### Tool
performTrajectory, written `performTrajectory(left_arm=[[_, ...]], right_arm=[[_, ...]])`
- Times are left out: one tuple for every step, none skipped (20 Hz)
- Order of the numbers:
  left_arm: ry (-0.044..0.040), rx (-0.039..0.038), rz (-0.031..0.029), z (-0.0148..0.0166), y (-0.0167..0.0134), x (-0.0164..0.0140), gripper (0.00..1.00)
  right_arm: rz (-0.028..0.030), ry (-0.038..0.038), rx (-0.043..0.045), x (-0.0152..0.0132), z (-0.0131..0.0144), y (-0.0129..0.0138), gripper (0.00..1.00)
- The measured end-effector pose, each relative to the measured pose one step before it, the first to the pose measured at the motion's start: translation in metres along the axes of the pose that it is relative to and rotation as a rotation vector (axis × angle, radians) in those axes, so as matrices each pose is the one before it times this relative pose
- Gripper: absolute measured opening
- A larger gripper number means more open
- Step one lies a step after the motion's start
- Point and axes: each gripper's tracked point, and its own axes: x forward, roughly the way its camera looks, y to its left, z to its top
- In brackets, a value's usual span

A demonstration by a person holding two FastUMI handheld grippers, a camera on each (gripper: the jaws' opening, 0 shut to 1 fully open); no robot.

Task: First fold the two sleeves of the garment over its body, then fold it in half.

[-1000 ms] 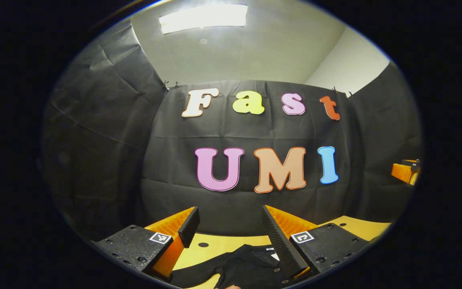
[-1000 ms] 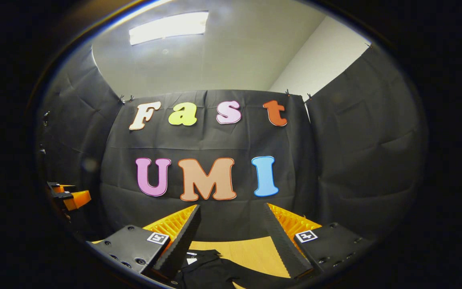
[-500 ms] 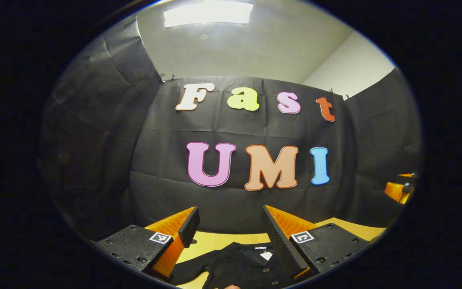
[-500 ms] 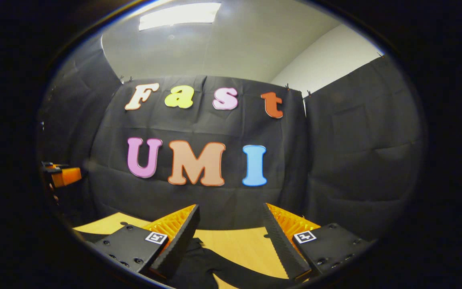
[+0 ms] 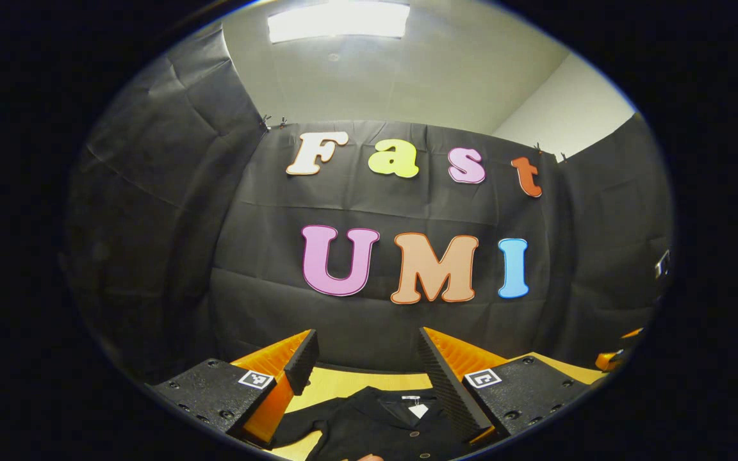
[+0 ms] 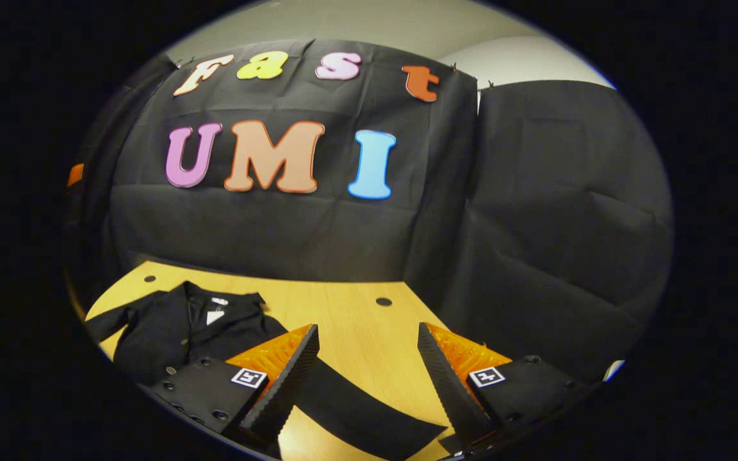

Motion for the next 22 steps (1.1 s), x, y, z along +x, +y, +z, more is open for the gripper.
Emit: performTrajectory(left_arm=[[0.00113, 0.00113, 0.00075, -0.00025, -0.00373, 0.0007, 0.92], [0.00335, 0.00131, 0.00085, -0.00106, -0.00424, 0.00014, 0.92], [0.00268, 0.00146, 0.00161, -0.00147, -0.00339, -0.0005, 0.92], [0.00294, 0.00168, 0.00071, -0.00093, -0.00412, -0.0007, 0.92], [0.00396, 0.00351, 0.00151, -0.00038, -0.00395, 0.0008, 0.92], [0.00361, 0.00486, 0.00046, -0.0008, -0.00302, -0.00052, 0.92], [0.00416, 0.00517, 0.00047, -0.0012, -0.00499, 0.00155, 0.92], [0.0026, 0.00539, 0.00093, -0.00134, -0.00484, -0.00054, 0.92], [0.00238, 0.00418, -0.00093, 0.00065, -0.0043, -0.00131, 0.92], [0.0009, 0.00433, -0.001, 0.00118, -0.00393, -0.00004, 0.92], [0.0024, 0.00606, -0.00043, -0.00082, -0.0041, 0.00063, 0.92], [0.00285, 0.00653, -0.00079, 0.00014, -0.0039, -0.00004, 0.92], [0.00284, 0.00561, 0.00003, 0.00002, -0.00286, -0.00049, 0.92], [0.00234, 0.00523, 0.00009, 0.00002, -0.00269, -0.00042, 0.92], [0.00351, 0.00478, 0.0003, 0.00016, -0.00232, -0.00119, 0.92], [0.00337, 0.00499, 0.00069, -0.00018, -0.00194, -0.00009, 0.92], [0.0044, 0.00498, 0.00049, -0.00075, -0.0015, -0.00111, 0.92], [0.00472, 0.00464, 0.00035, -0.00039, -0.00173, 0.00039, 0.92], [0.00519, 0.00333, 0.00052, -0.00079, -0.00119, -0.00028, 0.92], [0.00616, 0.0018, 0.00027, -0.00096, -0.00174, 0.00054, 0.92], [0.00506, -0.0012, -0.00063, -0.00015, -0.00244, 0.00078, 0.92], [0.00424, -0.00174, -0.00365, -0.00057, -0.00301, 0.00028, 0.93]], right_arm=[[0.00055, 0.04636, -0.00762, 0.00529, -0.01669, -0.00575, 0.98], [-0.00502, 0.04954, -0.00321, 0.00519, -0.01626, -0.00691, 1.0], [-0.00321, 0.04636, -0.00383, 0.00505, -0.01575, -0.00681, 0.99], [0.00023, 0.04185, -0.00366, 0.0042, -0.01594, -0.00632, 0.99], [0.00577, 0.03904, -0.00081, 0.00526, -0.01359, -0.00316, 0.99], [0.00046, 0.04842, 0.00126, 0.00609, -0.01556, -0.00441, 0.99], [-0.00106, 0.03661, -0.00403, 0.0057, -0.01332, -0.00493, 0.99], [-0.00023, 0.03678, -0.00328, 0.00582, -0.0128, -0.0018, 0.99], [0.00576, 0.03882, -0.00382, 0.00536, -0.01311, -0.00144, 0.99], [0.00339, 0.03524, -0.00394, 0.00711, -0.01643, -0.00484, 0.99], [0.00429, 0.03449, -0.00223, 0.00763, -0.00985, -0.00315, 0.99], [0.00076, 0.03767, 0.0008, 0.00681, -0.00999, -0.00278, 0.99], [-0.00089, 0.0344, 0.00374, 0.00542, -0.00939, -0.00286, 0.99], [-0.00263, 0.03502, 0.00422, 0.00432, -0.00938, -0.00434, 0.99], [-0.00279, 0.02951, 0.00948, 0.00431, -0.00674, -0.00391, 1.0], [-0.00413, 0.02346, 0.00928, 0.00562, -0.00847, -0.00323, 1.0], [0.00257, 0.02394, 0.00808, 0.00365, -0.00734, -0.00227, 1.0], [0.00174, 0.02275, 0.00533, 0.00621, -0.00539, -0.0003, 1.0], [0.01342, 0.03915, -0.00644, 0.0011, -0.00738, 0.00001, 1.0], [0.01921, -0.0036, 0.01724, 0.00117, 0.00052, -0.00083, 1.0], [0.01596, -0.0027, 0.01819, 0.00193, 0.00125, 0.00221, 0.98], [0.02836, 0.01432, 0.01076, -0.00085, -0.00272, 0.00124, 0.99]])
